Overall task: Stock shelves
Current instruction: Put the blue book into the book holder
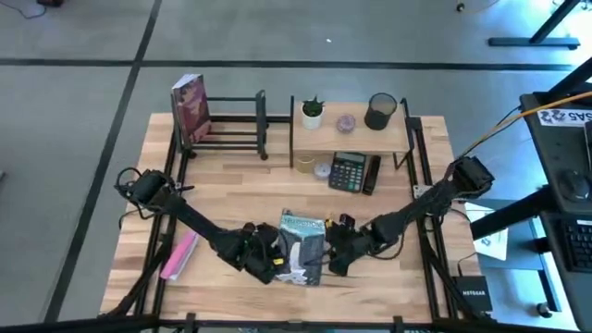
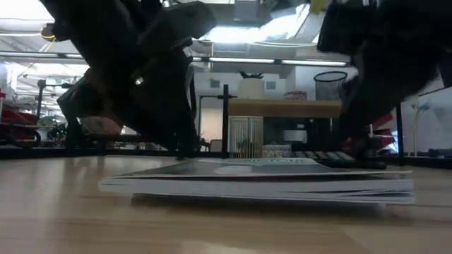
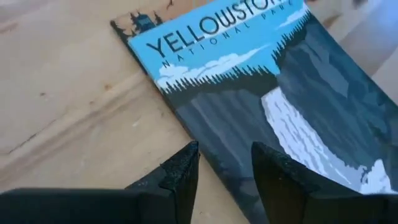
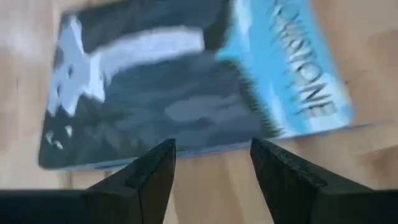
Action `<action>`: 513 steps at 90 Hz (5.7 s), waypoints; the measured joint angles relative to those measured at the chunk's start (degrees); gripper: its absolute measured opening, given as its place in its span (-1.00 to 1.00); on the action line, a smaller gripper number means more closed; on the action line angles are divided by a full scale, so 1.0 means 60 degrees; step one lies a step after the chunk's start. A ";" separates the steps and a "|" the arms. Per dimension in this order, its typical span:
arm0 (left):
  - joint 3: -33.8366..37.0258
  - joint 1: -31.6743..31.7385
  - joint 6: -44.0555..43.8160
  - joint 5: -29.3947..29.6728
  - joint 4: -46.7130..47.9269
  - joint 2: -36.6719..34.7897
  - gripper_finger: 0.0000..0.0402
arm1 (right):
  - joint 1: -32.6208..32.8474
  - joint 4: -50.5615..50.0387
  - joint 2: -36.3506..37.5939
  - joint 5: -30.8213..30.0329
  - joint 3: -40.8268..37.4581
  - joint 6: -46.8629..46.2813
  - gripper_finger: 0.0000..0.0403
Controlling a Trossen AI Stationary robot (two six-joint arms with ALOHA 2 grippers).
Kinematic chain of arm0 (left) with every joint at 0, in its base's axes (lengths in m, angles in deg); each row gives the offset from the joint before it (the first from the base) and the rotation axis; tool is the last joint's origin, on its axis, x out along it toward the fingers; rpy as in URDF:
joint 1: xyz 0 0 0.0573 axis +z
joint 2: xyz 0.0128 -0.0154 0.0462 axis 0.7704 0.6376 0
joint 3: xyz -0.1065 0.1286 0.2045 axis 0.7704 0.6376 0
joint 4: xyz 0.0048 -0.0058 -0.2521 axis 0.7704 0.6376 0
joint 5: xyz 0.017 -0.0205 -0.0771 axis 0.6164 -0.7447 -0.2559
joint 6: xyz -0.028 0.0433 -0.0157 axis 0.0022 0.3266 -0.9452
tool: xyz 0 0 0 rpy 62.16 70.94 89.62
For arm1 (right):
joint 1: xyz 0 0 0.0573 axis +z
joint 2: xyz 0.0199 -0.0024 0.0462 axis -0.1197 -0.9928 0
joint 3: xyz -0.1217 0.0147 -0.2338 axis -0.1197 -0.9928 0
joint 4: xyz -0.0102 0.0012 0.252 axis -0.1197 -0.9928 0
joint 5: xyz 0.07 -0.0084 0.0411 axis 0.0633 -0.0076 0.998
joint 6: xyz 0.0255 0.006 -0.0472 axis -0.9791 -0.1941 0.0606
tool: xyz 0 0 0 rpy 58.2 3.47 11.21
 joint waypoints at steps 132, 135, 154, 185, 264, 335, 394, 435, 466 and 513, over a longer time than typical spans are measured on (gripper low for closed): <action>0.1258 -0.0503 -0.2727 -0.0965 -0.0138 0.0010 0.30 | -0.0586 0.1915 -0.2092 0.0726 0.1024 0.1009 -0.02; 0.1269 -0.0503 -0.2721 -0.0957 -0.0194 0.0011 0.30 | -0.0648 0.1979 -0.2128 0.0764 0.1024 0.1016 -0.02; 0.1275 -0.0503 -0.2756 -0.0923 -0.0164 0.0011 0.24 | -0.0834 0.2229 -0.2168 0.0951 0.1011 0.1098 -0.02; 0.2062 -0.0317 -0.3549 -0.0715 -0.0530 -0.0081 -0.32 | -0.0834 0.2301 -0.2192 0.0856 0.1024 0.1198 -0.02; 0.2263 -0.0642 -0.3824 0.1219 0.1996 -0.1480 -0.97 | -0.0372 0.1981 -0.0862 -0.0222 0.1045 0.1832 -0.02; 0.4278 -0.1195 -0.2723 -0.0653 -0.2177 -0.2378 -0.12 | -0.1656 0.2547 -0.2075 0.2296 0.2180 0.2753 -0.02; 0.4892 -0.0790 -0.2633 -0.0797 -0.3666 -0.2412 0.10 | -0.2057 0.3305 -0.3289 0.2597 0.2208 0.2967 -0.02; 0.5155 -0.0787 -0.2477 -0.0577 -0.4551 -0.2390 -0.11 | -0.2610 0.4372 -0.3672 0.2403 0.2193 0.2768 -0.02; 0.5155 -0.0801 -0.2516 -0.0167 -0.4620 -0.2371 -0.42 | -0.2721 0.5339 -0.4483 0.2721 0.2564 0.2825 -0.02; 0.5104 -0.0798 -0.2208 0.1222 -0.4637 -0.2514 -0.98 | -0.1949 0.3457 -0.3358 0.2467 0.2917 0.3348 -0.02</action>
